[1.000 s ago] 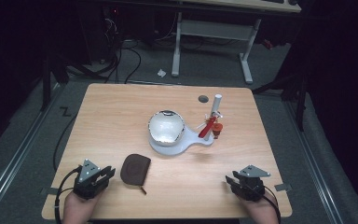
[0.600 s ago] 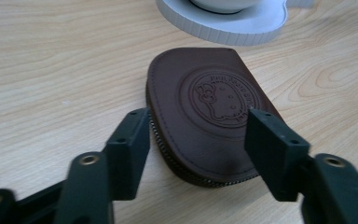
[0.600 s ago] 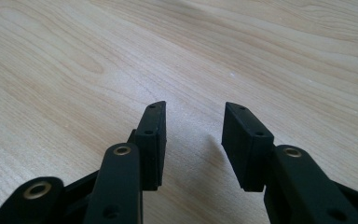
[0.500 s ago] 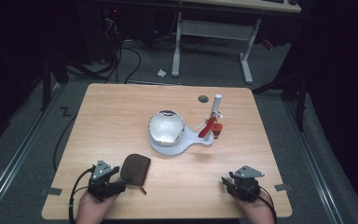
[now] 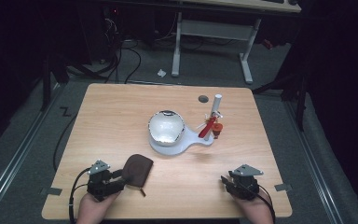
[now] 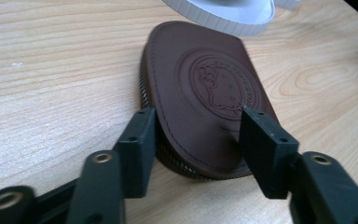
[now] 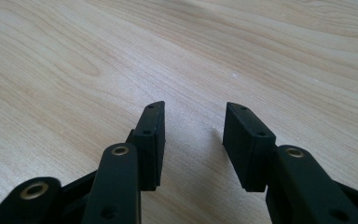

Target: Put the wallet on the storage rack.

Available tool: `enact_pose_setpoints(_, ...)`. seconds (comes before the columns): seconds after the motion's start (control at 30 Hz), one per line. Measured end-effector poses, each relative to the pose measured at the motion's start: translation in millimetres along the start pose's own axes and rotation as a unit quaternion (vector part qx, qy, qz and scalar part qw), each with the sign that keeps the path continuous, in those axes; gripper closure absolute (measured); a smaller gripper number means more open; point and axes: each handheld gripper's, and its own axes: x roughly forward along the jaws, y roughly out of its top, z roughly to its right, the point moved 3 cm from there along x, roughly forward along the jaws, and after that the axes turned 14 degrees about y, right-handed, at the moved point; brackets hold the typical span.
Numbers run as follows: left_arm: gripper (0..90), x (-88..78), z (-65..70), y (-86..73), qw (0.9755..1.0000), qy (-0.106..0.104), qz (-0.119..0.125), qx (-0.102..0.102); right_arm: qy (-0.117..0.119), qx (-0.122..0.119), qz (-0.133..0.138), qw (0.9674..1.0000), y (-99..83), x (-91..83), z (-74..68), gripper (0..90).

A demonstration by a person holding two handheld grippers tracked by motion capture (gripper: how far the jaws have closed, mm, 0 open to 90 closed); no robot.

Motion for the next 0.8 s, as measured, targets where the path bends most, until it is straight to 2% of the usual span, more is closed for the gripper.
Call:
enact_pose_setpoints(0.1,53.1,-4.3,2.8,0.8,0.9998,0.01,0.008,0.016,-0.002,-0.007,0.0,1.0,0.8,-0.8,-0.7,59.3)
enact_pose_setpoints(0.27,70.1,-12.4,4.8,1.6,0.999,0.018,0.025,0.031,0.0,-0.008,0.0,1.0,0.5,-0.8,-2.8,59.6)
enact_pose_setpoints(0.37,76.2,-15.1,7.8,2.3,0.9983,0.025,0.034,0.041,-0.001,-0.01,0.002,0.9999,1.0,-1.5,-2.3,59.7)
enact_pose_setpoints(0.7,83.8,-20.4,13.1,6.8,0.9973,0.016,0.059,0.041,-0.001,-0.009,0.0,1.0,1.0,0.0,-0.8,60.4)
enact_pose_setpoints(0.8,85.2,-24.0,14.4,8.5,0.9962,0.025,0.069,0.047,0.002,-0.008,-0.001,1.0,0.7,0.7,-0.9,60.5)
